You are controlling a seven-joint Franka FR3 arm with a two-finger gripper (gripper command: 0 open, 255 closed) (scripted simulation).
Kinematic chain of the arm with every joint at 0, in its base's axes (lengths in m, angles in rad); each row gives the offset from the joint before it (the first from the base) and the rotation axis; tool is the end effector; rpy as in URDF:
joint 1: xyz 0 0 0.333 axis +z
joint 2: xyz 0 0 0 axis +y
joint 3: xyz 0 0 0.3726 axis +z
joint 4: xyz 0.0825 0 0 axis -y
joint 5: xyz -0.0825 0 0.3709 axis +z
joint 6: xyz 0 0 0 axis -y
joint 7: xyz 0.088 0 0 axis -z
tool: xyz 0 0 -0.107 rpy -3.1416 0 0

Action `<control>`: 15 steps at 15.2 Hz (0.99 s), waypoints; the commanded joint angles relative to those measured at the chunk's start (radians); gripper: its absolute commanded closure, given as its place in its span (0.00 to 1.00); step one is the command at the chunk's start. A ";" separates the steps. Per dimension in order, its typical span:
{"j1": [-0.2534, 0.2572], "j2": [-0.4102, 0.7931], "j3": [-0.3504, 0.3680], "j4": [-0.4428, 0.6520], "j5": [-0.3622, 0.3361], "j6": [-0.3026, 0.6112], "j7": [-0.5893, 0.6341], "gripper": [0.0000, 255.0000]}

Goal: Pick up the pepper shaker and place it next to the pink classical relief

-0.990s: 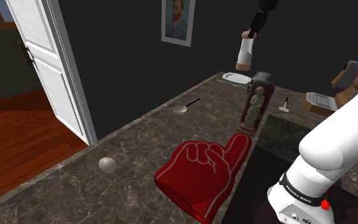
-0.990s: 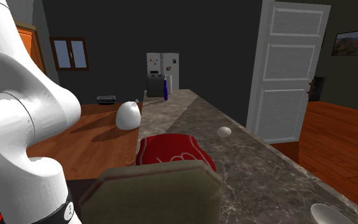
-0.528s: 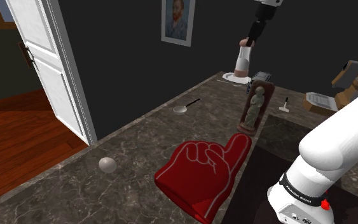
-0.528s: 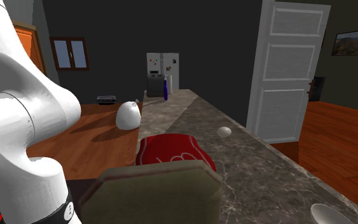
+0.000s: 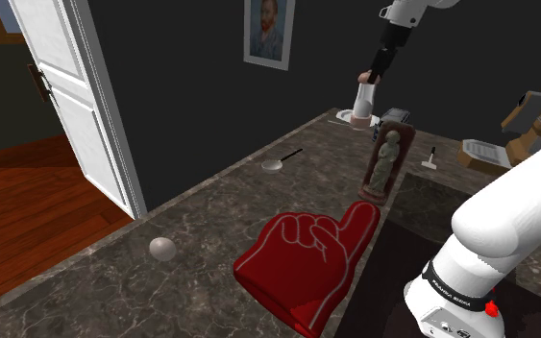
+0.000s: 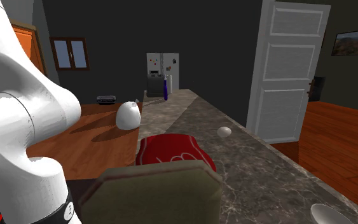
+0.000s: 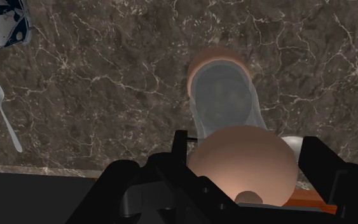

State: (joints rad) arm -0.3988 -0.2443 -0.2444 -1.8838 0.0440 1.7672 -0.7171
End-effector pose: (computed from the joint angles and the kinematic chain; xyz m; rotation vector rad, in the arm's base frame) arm 0.3676 -0.2915 0.6729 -3.1257 -0.1116 -0.2474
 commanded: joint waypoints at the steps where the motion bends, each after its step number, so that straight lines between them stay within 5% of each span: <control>1: 0.000 -0.006 0.001 -0.034 -0.001 0.029 -0.001 1.00; 15: -0.003 -0.009 -0.004 -0.225 0.001 0.216 -0.016 1.00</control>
State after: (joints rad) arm -0.4026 -0.2557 -0.2490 -2.0972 0.0438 1.9689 -0.7336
